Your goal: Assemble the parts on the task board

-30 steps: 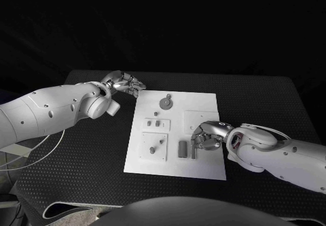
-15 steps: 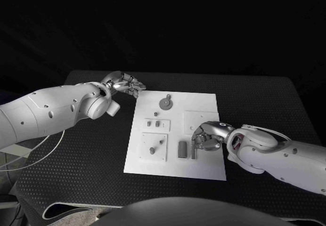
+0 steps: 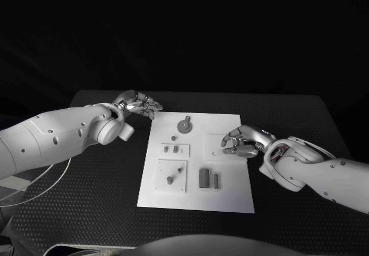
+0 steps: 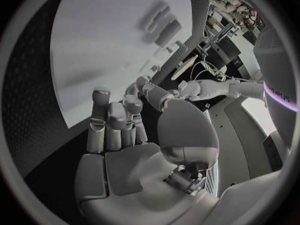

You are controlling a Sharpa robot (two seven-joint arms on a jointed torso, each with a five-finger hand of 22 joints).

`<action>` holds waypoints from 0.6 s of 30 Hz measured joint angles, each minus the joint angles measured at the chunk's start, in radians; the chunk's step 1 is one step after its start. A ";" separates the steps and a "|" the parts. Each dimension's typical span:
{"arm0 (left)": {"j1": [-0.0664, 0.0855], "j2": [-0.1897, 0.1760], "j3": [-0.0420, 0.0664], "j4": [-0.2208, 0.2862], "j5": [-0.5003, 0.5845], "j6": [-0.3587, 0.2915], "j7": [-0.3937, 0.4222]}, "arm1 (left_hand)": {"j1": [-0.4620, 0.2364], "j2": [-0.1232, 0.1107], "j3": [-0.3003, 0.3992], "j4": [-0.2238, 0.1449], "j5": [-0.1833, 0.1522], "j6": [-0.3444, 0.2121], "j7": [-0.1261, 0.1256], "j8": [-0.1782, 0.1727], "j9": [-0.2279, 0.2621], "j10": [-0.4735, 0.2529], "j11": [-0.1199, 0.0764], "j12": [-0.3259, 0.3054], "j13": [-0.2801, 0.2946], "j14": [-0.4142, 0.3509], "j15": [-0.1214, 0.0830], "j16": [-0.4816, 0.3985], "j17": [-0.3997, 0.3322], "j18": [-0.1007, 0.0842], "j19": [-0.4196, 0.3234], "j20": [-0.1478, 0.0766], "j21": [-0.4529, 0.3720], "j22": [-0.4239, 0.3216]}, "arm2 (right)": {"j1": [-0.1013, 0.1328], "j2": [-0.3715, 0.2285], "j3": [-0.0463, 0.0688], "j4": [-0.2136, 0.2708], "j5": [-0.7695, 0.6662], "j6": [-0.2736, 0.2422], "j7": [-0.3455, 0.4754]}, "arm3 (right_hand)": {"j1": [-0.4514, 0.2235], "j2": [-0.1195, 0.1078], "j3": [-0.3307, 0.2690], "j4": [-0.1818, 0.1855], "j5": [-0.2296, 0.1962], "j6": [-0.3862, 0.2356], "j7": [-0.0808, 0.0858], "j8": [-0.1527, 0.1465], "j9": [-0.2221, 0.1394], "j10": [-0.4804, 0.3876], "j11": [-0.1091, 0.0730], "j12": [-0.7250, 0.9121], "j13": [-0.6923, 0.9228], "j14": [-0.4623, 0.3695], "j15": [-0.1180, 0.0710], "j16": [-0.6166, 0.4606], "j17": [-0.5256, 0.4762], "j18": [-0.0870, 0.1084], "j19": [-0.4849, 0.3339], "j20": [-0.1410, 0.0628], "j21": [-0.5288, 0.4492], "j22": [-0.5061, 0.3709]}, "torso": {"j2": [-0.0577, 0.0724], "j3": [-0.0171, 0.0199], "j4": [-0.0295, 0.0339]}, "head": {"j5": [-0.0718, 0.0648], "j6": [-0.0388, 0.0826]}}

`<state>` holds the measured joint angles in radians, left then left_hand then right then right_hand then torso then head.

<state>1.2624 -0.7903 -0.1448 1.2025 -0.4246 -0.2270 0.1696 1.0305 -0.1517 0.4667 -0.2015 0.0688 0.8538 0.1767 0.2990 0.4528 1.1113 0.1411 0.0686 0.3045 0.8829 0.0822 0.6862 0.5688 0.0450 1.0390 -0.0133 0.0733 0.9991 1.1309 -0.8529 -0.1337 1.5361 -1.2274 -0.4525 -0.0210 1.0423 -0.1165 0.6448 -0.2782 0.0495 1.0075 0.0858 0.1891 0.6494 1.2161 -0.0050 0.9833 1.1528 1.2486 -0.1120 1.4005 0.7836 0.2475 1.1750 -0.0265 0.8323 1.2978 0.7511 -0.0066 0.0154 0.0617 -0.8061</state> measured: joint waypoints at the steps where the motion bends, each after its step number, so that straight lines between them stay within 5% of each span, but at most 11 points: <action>1: 0.000 0.002 0.000 -0.001 0.004 0.000 0.002 | 0.000 0.000 0.000 0.000 0.000 -0.003 0.003 0.000 -0.001 0.000 0.000 0.000 0.000 -0.001 0.001 -0.002 0.000 0.000 -0.005 0.004 0.000 0.000 | 0.004 0.004 0.007 -0.012 0.022 -0.007 0.014 | -0.001 -0.001 0.003 0.003 0.000 -0.010 0.001 -0.004 -0.001 -0.011 0.003 -0.013 -0.010 -0.005 0.005 -0.012 -0.005 0.000 -0.008 0.004 -0.010 -0.004 | -0.001 -0.0004 -0.0003 | -0.002 0.009; 6: 0.000 0.011 0.000 -0.009 0.027 -0.001 0.014 | -0.007 0.007 0.003 0.003 0.000 -0.014 0.014 -0.006 -0.004 0.000 0.000 0.000 -0.001 -0.030 0.029 -0.055 -0.016 -0.001 -0.065 0.021 -0.007 -0.032 | 0.027 0.036 0.036 -0.103 0.147 -0.019 0.086 | 0.003 -0.005 0.011 -0.002 0.000 -0.059 0.030 -0.016 -0.001 -0.074 0.019 -0.079 -0.062 -0.066 0.019 -0.081 -0.027 0.002 -0.071 0.033 -0.065 -0.024 | -0.005 -0.0010 -0.0004 | -0.014 0.067; 7: 0.000 0.014 0.000 -0.012 0.036 -0.002 0.017 | -0.009 0.009 0.007 -0.001 0.000 -0.019 0.010 -0.006 -0.005 -0.010 0.002 0.000 -0.005 -0.044 0.037 -0.079 -0.025 -0.001 -0.088 0.029 -0.007 -0.048 | 0.028 0.051 0.048 -0.141 0.181 -0.018 0.106 | 0.003 -0.005 0.015 -0.002 0.000 -0.069 0.037 -0.019 -0.002 -0.086 0.022 -0.091 -0.070 -0.079 0.022 -0.095 -0.033 0.002 -0.084 0.037 -0.076 -0.028 | -0.005 -0.0011 -0.0004 | -0.015 0.071; 10: 0.000 0.024 0.000 -0.022 0.058 -0.003 0.026 | -0.014 0.014 0.014 -0.008 0.000 -0.027 0.009 -0.010 -0.005 -0.041 0.013 0.000 -0.021 -0.072 0.054 -0.132 -0.046 -0.002 -0.129 0.046 -0.007 -0.081 | 0.030 0.089 0.067 -0.229 0.272 -0.006 0.144 | 0.000 -0.001 0.030 -0.004 0.000 -0.102 0.056 -0.029 -0.005 -0.148 0.039 -0.160 -0.123 -0.144 0.041 -0.182 -0.068 0.008 -0.159 0.064 -0.140 -0.055 | -0.010 -0.0018 -0.0014 | -0.022 0.109; 15: 0.000 0.053 0.001 -0.060 0.096 -0.010 0.046 | -0.020 0.020 0.022 -0.016 0.000 -0.041 0.002 -0.012 -0.005 -0.096 0.016 0.000 -0.067 -0.126 0.079 -0.230 -0.087 -0.002 -0.205 0.076 -0.007 -0.151 | 0.030 0.169 0.094 -0.404 0.490 0.029 0.219 | -0.028 0.038 0.049 0.004 0.000 -0.165 0.080 -0.056 -0.020 -0.213 0.064 -0.389 -0.343 -0.233 0.090 -0.437 -0.182 -0.031 -0.296 0.115 -0.285 -0.131 | -0.022 -0.0028 -0.0056 | -0.028 0.177; 18: 0.000 0.072 0.001 -0.079 0.112 -0.014 0.057 | -0.020 0.020 0.024 -0.019 0.000 -0.052 -0.002 -0.012 -0.005 -0.119 0.014 0.000 -0.090 -0.142 0.087 -0.262 -0.101 -0.002 -0.226 0.083 -0.007 -0.180 | 0.030 0.216 0.107 -0.504 0.600 0.054 0.253 | -0.038 0.052 0.044 -0.001 0.000 -0.182 0.089 -0.055 -0.021 -0.197 0.085 -0.530 -0.491 -0.248 0.127 -0.568 -0.226 -0.033 -0.351 0.139 -0.343 -0.162 | -0.031 -0.0023 -0.0076 | -0.028 0.219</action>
<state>1.2625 -0.7186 -0.1435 1.1234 -0.3126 -0.2410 0.2268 1.0102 -0.1314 0.4909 -0.2201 0.0688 0.8016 0.1744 0.2865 0.4475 0.9924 0.1547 0.0686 0.2142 0.7410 0.1692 0.4247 0.4675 0.0427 0.8127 0.0698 0.0666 0.8187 1.1607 -0.6364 -0.0267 1.0319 -0.6273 -0.3986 0.2319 1.0044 -0.0642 0.6887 -0.2789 0.0495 0.8253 0.1751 0.1339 0.6285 1.0189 0.0798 0.4537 0.6619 1.0007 0.0154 0.8324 0.5571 0.2145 0.8242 0.1124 0.4889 1.1363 0.7201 -0.0089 0.0079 0.0333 -0.5873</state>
